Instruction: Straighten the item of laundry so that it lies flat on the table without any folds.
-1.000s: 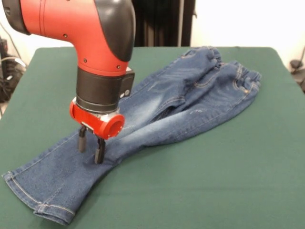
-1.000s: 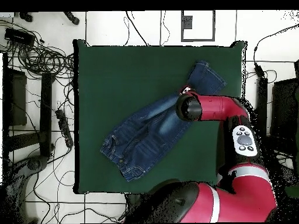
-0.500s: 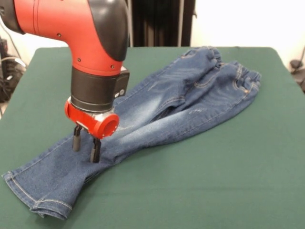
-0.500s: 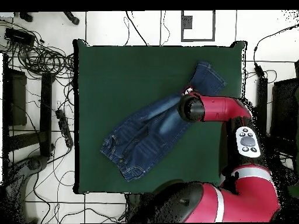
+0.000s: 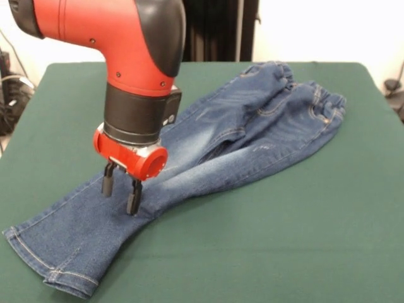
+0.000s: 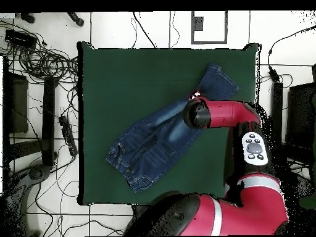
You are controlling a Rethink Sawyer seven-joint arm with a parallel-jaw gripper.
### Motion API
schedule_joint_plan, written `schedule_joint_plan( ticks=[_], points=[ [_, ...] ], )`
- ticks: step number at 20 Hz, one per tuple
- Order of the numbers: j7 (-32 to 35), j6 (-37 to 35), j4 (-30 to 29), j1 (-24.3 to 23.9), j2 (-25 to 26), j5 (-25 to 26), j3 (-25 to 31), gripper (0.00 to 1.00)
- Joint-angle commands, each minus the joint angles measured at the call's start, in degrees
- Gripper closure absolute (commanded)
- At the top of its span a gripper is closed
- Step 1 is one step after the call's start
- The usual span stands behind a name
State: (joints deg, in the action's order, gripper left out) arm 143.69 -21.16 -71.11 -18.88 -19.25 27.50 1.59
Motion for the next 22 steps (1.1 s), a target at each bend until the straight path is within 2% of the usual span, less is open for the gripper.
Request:
schedule_joint_plan(
  ticks=[1,4,7,12,22],
  points=[
    [8.0,-3.1,-7.7,6.9,-1.2,-0.9,-5.5,0.0],
    [13.0,-4.0,-8.8,9.7,-1.6,-3.1,-9.7,0.0],
    [13.7,-4.5,-9.4,11.0,-1.7,-5.1,-11.3,0.0],
    [10.3,-1.7,-8.7,10.3,-0.4,-6.6,-10.5,0.0],
    [6.1,-1.8,-3.1,9.9,2.8,-9.4,-7.1,0.0]
  ],
)
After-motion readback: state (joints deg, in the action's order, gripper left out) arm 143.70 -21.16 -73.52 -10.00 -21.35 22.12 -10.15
